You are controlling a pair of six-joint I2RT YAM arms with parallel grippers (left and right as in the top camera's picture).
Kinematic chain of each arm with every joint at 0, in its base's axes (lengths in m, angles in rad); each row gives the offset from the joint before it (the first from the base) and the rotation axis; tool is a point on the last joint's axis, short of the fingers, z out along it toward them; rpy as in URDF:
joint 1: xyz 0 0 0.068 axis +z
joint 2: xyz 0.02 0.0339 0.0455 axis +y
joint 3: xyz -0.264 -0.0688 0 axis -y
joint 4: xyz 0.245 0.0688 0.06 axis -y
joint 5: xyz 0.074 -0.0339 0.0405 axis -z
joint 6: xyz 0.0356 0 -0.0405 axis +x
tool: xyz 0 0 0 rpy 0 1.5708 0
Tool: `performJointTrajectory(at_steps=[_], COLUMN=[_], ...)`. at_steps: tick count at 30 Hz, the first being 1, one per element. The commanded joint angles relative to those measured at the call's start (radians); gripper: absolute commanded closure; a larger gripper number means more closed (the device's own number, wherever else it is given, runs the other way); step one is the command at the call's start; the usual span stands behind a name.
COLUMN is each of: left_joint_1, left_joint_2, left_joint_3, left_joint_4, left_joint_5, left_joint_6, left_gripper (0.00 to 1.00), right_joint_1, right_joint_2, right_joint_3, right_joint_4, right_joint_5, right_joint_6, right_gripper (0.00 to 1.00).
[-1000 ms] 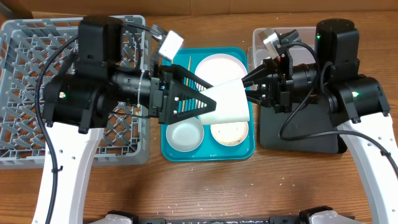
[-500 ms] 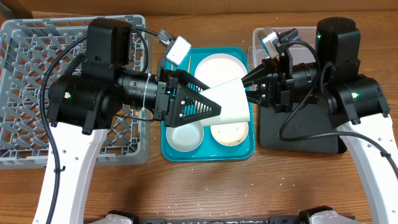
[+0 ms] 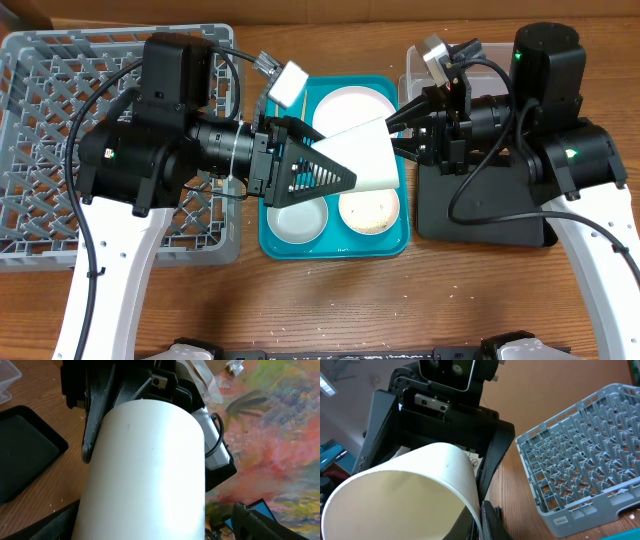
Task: Sort waste into correct bins and load items into the dishwasher
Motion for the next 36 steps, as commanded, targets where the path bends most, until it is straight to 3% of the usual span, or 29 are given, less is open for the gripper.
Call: performJointTrajectory(at_steps=[1,7,10,11,12,13,17,21,27,33,36], left_joint_1=[-0.007,-0.006,-0.006,-0.006,-0.005,-0.003,0.039,0.129,0.305,0.445,0.481], left_joint_2=[-0.007,-0.007,-0.007,-0.007,-0.007,-0.007,-0.008,-0.008,-0.008,-0.007,-0.007], left_joint_3=[0.008,0.008,0.008,0.008,0.008,0.008,0.009,0.009,0.009,0.005,-0.028], left_joint_4=[-0.004,-0.004,-0.007,-0.009,-0.013,-0.015,-0.079,-0.216,-0.387,-0.492,-0.490], left_joint_5=[0.041,0.013,-0.094,-0.130,-0.162,-0.194,-0.409,-0.640,-0.915,-1.342,-1.495], left_joint_6=[-0.014,-0.014,-0.014,-0.015,-0.017,-0.025,-0.034,-0.052,-0.058,-0.194,-0.256], left_gripper=[0.11,0.32,0.35,0.35,0.35,0.36,0.41,0.41,0.42,0.42,0.36], right_joint_1=[-0.002,-0.002,-0.002,-0.002,-0.002,-0.002,-0.021,-0.059,-0.060,-0.060,-0.060], right_joint_2=[-0.008,-0.008,-0.008,-0.008,-0.008,-0.008,-0.016,-0.031,-0.029,-0.029,-0.029], right_joint_3=[0.018,0.018,0.018,0.018,0.018,0.018,0.018,0.018,0.016,0.016,0.016], right_joint_4=[0.007,0.006,0.003,0.003,0.003,0.003,0.000,-0.068,-0.350,-0.589,-0.661], right_joint_5=[0.044,0.043,0.043,0.043,0.045,0.055,0.173,0.343,0.664,0.813,0.857], right_joint_6=[0.023,0.023,0.023,0.023,0.023,0.029,0.088,0.136,0.150,0.149,0.149], right_gripper=[0.96,0.96,0.92,0.74,0.48,0.34,0.00,0.00,0.00,0.00,0.00])
